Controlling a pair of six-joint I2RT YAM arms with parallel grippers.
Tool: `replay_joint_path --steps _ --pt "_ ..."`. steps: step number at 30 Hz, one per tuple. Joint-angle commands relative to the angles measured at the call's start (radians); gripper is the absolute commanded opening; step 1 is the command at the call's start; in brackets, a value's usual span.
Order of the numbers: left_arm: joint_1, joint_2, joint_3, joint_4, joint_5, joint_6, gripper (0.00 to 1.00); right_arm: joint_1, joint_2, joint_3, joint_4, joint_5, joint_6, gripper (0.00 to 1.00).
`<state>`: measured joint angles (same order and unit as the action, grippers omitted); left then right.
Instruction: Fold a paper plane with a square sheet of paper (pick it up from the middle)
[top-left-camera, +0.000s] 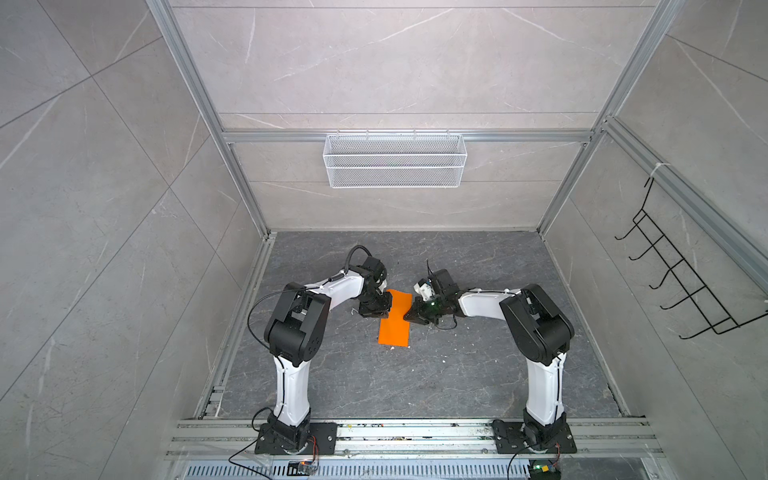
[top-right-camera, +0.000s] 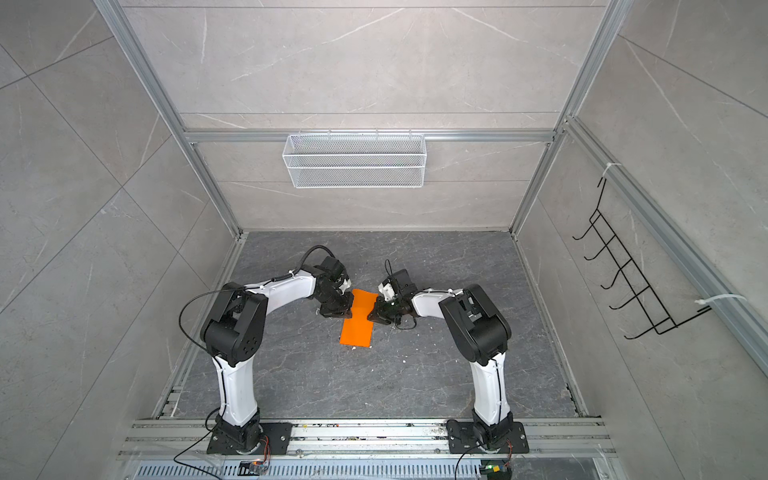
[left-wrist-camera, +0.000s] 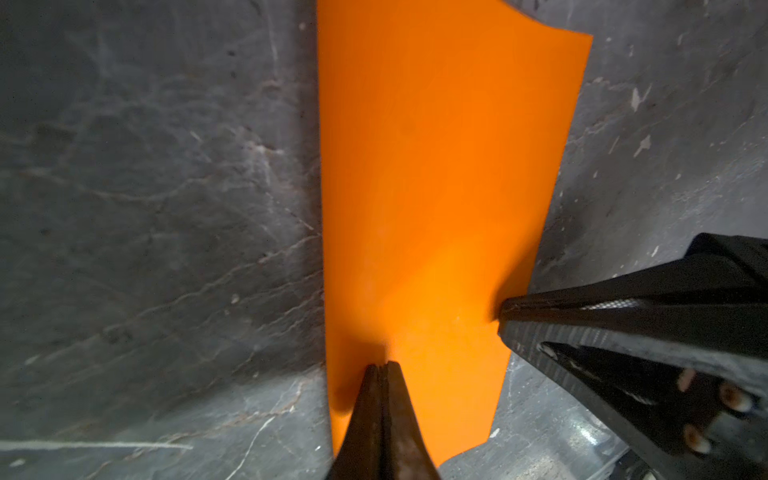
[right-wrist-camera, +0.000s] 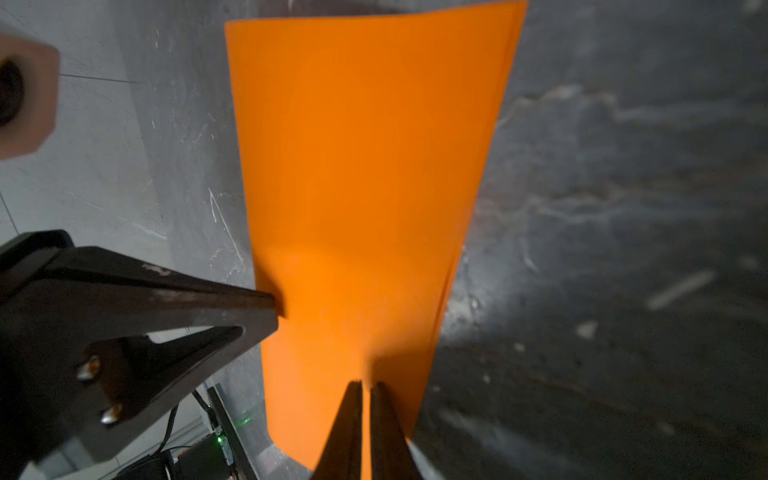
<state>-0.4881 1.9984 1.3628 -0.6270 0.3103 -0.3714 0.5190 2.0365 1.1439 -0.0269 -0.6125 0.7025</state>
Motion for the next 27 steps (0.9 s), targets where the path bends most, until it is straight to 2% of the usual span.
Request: replay_joint_path --steps 1,8,14,17,21,24,27 --pt "0.005 0.018 -0.017 -0.059 -0.051 0.046 0.02 -0.006 0.071 -0.028 -0.149 0.154 -0.015 0.12" --pt "0.029 -0.015 -0.087 -0.101 -0.140 0.074 0.00 -0.007 0.070 -0.036 -0.151 0.163 -0.015 0.12" --pt "0.043 -0.088 -0.078 -0.124 -0.164 0.074 0.00 -0.007 0.070 -0.031 -0.154 0.165 -0.013 0.12" --pt "0.042 -0.145 -0.079 -0.110 -0.108 0.050 0.00 -0.006 0.069 -0.032 -0.154 0.165 -0.013 0.12" --pt "0.040 -0.207 -0.111 -0.021 0.026 -0.013 0.00 -0.003 0.068 -0.033 -0.152 0.166 -0.012 0.12" --pt "0.037 -0.209 -0.137 0.063 0.121 -0.062 0.00 -0.001 0.071 -0.033 -0.151 0.167 -0.009 0.12" --pt "0.031 -0.167 -0.137 0.082 0.152 -0.086 0.00 -0.001 0.074 -0.033 -0.150 0.166 -0.008 0.12"
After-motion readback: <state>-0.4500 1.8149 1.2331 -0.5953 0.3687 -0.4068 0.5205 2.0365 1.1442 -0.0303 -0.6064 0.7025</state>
